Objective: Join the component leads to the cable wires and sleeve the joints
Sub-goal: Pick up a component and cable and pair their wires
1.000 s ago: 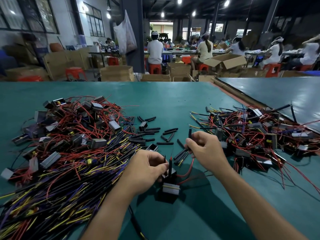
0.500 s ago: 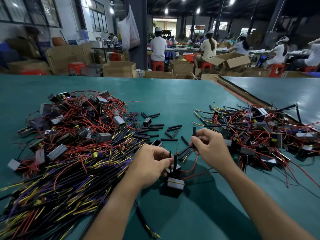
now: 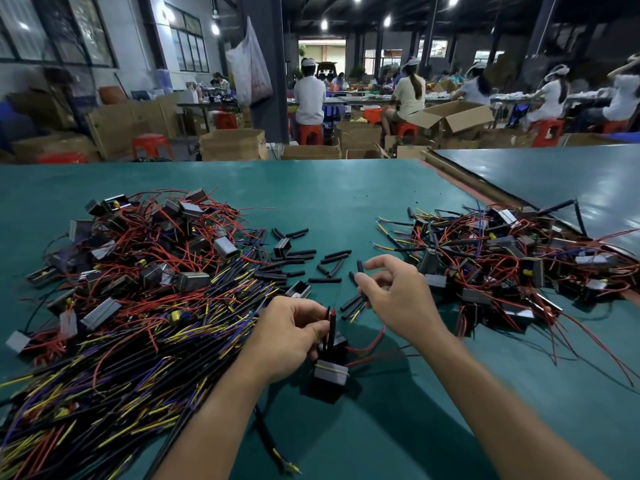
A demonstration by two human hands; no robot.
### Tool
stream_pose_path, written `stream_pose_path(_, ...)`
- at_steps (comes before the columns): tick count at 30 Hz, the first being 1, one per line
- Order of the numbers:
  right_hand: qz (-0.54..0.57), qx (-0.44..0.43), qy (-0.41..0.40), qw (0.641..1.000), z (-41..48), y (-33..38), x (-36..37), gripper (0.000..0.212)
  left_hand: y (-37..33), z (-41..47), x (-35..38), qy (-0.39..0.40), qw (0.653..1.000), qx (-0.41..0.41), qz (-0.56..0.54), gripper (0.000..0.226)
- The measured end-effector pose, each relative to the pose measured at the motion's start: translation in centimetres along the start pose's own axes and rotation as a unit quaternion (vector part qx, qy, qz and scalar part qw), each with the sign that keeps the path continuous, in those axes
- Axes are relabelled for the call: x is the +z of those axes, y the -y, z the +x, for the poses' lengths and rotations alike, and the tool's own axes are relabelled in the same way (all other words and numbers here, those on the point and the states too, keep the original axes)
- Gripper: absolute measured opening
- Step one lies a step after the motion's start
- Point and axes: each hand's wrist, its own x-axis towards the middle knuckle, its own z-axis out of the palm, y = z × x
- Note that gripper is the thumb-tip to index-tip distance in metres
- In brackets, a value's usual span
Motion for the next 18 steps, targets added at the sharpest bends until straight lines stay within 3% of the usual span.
stream_pose_path(5,-0.150,-0.030,-0.053,0.987,1.4,1.1,1.5,0.010,0.3,0.1,0.3,-0.007,1.000,0.002,-0.003,0.020)
stream_pose_path(9,-0.245,-0.021,0.055,0.968,6.3,2.7,4.9,0.010,0.6,0.5,0.4,-0.016,1.000,0.014,-0.008,0.011)
stream_pose_path(12,-0.351,0.016,0.159,0.922,9.3,3.1,6.5,0.018,0.9,0.5,0.2,-0.023,1.000,0.017,-0.010,0.012)
stream_pose_path(15,-0.412,0.018,0.207,0.887,10.2,3.7,5.5,0.025,1.2,0.8,-0.4,-0.040,0.999,0.010,-0.004,0.014)
stream_pose_path(18,-0.432,-0.006,0.262,0.863,8.7,4.0,3.2,0.017,1.8,1.2,-0.8,-0.069,0.996,0.011,0.049,0.023)
